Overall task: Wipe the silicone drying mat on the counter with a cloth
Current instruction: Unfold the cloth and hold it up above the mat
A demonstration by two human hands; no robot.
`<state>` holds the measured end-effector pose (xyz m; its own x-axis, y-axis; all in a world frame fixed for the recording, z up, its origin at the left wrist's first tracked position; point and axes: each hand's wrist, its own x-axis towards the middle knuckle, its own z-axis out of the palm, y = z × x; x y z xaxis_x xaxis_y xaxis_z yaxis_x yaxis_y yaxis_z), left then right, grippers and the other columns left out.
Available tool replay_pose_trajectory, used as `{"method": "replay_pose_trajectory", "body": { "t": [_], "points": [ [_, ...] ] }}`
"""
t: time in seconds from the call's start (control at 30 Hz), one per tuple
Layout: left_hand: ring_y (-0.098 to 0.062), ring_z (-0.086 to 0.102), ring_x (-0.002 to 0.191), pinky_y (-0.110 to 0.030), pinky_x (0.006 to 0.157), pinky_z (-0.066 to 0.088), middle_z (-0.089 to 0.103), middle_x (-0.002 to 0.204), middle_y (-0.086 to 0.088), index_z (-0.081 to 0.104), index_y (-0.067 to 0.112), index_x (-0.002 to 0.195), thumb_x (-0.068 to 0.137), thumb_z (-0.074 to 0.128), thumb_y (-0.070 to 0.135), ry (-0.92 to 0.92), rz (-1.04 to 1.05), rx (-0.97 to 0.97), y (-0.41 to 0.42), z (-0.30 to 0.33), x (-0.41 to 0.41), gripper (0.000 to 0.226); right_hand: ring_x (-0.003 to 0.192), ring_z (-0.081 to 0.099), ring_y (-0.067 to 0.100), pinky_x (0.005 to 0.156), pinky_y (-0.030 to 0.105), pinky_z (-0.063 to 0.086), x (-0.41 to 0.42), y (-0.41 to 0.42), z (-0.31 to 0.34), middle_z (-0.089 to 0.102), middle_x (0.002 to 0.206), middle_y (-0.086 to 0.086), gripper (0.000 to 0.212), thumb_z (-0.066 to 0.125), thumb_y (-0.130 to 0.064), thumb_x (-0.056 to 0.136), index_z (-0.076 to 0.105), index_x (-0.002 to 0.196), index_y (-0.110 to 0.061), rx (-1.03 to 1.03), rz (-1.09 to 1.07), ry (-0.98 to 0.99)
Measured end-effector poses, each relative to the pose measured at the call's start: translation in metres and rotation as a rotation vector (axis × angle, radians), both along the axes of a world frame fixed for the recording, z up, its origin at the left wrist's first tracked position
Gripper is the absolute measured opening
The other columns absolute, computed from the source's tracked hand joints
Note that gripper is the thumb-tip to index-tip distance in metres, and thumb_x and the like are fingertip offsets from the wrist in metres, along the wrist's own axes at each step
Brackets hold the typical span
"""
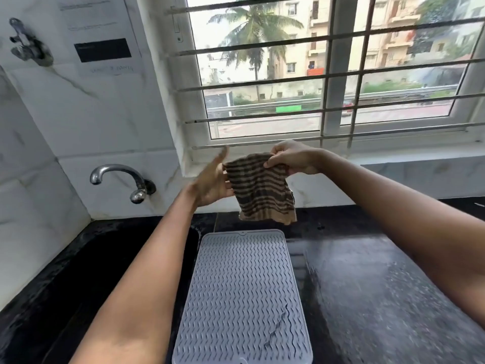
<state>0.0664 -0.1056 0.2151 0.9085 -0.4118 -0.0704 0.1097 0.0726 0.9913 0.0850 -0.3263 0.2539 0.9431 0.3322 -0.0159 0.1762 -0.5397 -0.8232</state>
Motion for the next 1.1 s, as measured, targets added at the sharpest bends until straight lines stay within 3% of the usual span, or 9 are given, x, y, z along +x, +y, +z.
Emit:
{"method": "replay_pose_trajectory", "body": {
  "t": [0.2,0.33,0.5,0.67,0.73,0.8,0.87,0.93,1.1],
  "points": [
    [-0.025,0.064,0.102,-0.036,0.090,0.055,0.062,0.123,-0.017,0.048,-0.001,0.130,0.092,0.055,-0.001,-0.021,0.067,0.271,-0.041,-0.028,-0.061,0.039,0.081,0.064,0.021,0.064,0.028,0.058,-0.045,-0.041,-0.023,0.062,0.087,0.009,0.021,0.067,-0.008,0.082,0.056,0.099,-0.003,-0.114,0.110,0.170],
    [-0.015,0.063,0.097,-0.033,0.094,0.050,0.065,0.112,-0.004,0.050,0.011,0.133,0.094,0.052,-0.001,0.051,-0.061,0.396,-0.075,-0.069,-0.122,0.041,0.086,0.060,0.027,0.075,0.038,0.054,-0.095,-0.075,-0.070,0.057,0.091,0.015,0.017,0.066,-0.002,0.081,0.055,0.093,-0.006,-0.275,0.220,0.283],
    [-0.016,0.062,0.098,-0.034,0.096,0.048,0.060,0.122,-0.011,0.048,0.003,0.134,0.096,0.050,0.002,0.290,-0.156,0.549,-0.119,-0.125,-0.185,0.038,0.064,0.065,0.018,0.051,0.025,0.057,-0.160,-0.115,-0.127,0.060,0.081,0.013,0.016,0.063,0.002,0.083,0.053,0.082,-0.010,-0.332,0.375,0.573],
    [-0.017,0.059,0.092,-0.040,0.099,0.046,0.062,0.113,-0.011,0.050,0.005,0.131,0.094,0.054,0.004,0.346,-0.054,0.652,-0.156,-0.171,-0.217,0.037,0.074,0.066,0.025,0.069,0.038,0.060,-0.193,-0.136,-0.172,0.062,0.088,0.016,0.012,0.061,0.001,0.086,0.054,0.091,-0.008,-0.299,0.370,0.782],
    [-0.023,0.056,0.108,-0.039,0.105,0.040,0.055,0.129,-0.018,0.039,0.006,0.138,0.090,0.061,0.007,0.214,0.116,0.821,-0.172,-0.198,-0.223,0.053,0.088,0.063,0.029,0.075,0.041,0.058,-0.198,-0.142,-0.195,0.058,0.103,0.019,0.031,0.062,-0.002,0.085,0.051,0.113,-0.009,-0.450,0.260,0.603],
    [-0.029,0.042,0.132,-0.037,0.112,0.033,0.038,0.148,-0.017,0.025,0.011,0.147,0.090,0.060,0.016,-0.027,0.285,1.100,-0.187,-0.222,-0.233,0.067,0.108,0.055,0.033,0.088,0.041,0.049,-0.205,-0.146,-0.220,0.052,0.123,0.020,0.048,0.058,-0.006,0.086,0.040,0.130,-0.009,-0.653,0.153,0.173],
    [-0.026,0.034,0.138,-0.035,0.115,0.025,0.033,0.152,-0.011,0.025,0.012,0.147,0.093,0.050,0.018,-0.294,0.323,1.206,-0.199,-0.244,-0.246,0.060,0.115,0.051,0.035,0.096,0.041,0.043,-0.226,-0.145,-0.247,0.050,0.130,0.020,0.044,0.049,-0.005,0.086,0.043,0.129,-0.005,-0.587,0.066,-0.176],
    [-0.022,0.023,0.145,-0.032,0.120,0.015,0.023,0.158,-0.010,0.020,0.009,0.150,0.098,0.040,0.021,-0.427,0.157,1.246,-0.206,-0.268,-0.262,0.057,0.121,0.048,0.035,0.103,0.041,0.039,-0.255,-0.140,-0.280,0.048,0.135,0.020,0.044,0.048,-0.014,0.087,0.044,0.131,-0.004,-0.494,0.102,-0.307],
    [-0.016,-0.005,0.150,-0.030,0.122,-0.002,-0.007,0.162,-0.004,-0.001,0.011,0.153,0.101,0.025,0.041,-0.494,-0.065,1.459,-0.191,-0.305,-0.279,0.065,0.144,-0.004,0.032,0.116,0.040,-0.013,-0.299,-0.141,-0.338,-0.002,0.156,0.008,0.093,0.049,-0.052,0.078,0.007,0.148,-0.009,-0.732,0.337,-0.422]
  ]
}}
